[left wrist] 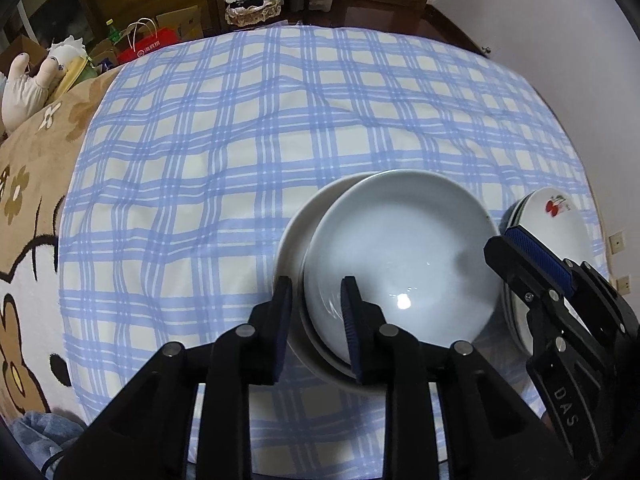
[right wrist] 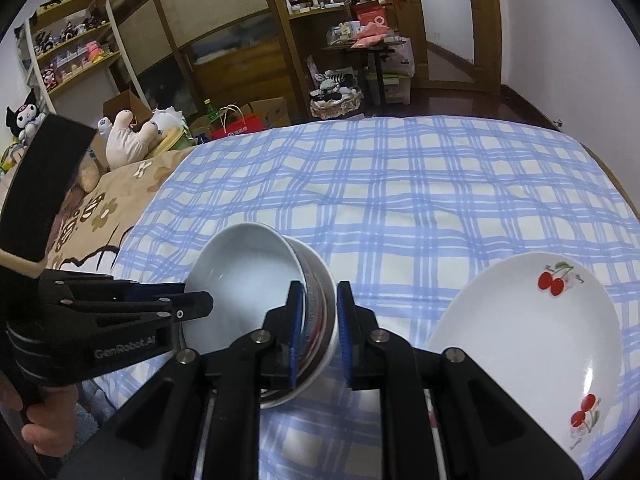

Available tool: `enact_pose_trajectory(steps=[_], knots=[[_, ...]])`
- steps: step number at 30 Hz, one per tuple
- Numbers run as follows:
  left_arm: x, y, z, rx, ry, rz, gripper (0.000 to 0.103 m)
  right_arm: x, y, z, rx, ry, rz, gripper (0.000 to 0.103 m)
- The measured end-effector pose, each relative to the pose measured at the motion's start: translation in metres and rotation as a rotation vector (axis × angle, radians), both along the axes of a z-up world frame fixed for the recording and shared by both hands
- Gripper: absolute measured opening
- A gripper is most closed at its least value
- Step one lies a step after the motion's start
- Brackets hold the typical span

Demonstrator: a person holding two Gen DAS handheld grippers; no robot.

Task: Organize plates and bowls
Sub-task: 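Open both grippers and pull them back from the bowl stack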

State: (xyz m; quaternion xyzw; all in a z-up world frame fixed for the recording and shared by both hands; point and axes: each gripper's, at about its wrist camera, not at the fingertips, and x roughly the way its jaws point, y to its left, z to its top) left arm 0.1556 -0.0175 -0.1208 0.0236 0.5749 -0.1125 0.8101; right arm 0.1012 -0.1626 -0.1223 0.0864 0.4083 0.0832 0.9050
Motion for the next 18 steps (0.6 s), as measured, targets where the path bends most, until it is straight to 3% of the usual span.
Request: enact_pose_trajectory(steps=[3, 4, 5, 8, 13, 18], knots=[[-0.007, 0.009, 0.008, 0.016, -0.031, 0.004, 0.038, -0.003, -0.008, 0.003, 0.018, -0.002, -0.017, 0.034], [-0.010, 0.011, 0.011, 0.031, -0.053, 0.008, 0.050, -0.004, -0.010, 0.004, 0.017, -0.004, -0.023, 0.039], [-0.013, 0.012, 0.015, 0.044, -0.080, 0.011, 0.055, -0.005, -0.012, 0.006, 0.016, -0.007, -0.029, 0.048], [-0.018, 0.015, 0.024, 0.049, -0.116, 0.016, 0.060, -0.010, -0.019, 0.010, 0.008, -0.026, -0.049, 0.068], [-0.013, 0.027, 0.020, 0.070, -0.086, 0.057, 0.062, -0.013, -0.028, 0.014, 0.021, -0.036, -0.065, 0.098], [-0.010, 0.030, 0.019, 0.118, -0.098, 0.084, 0.080, -0.014, -0.028, 0.013, -0.040, -0.042, -0.071, 0.103]])
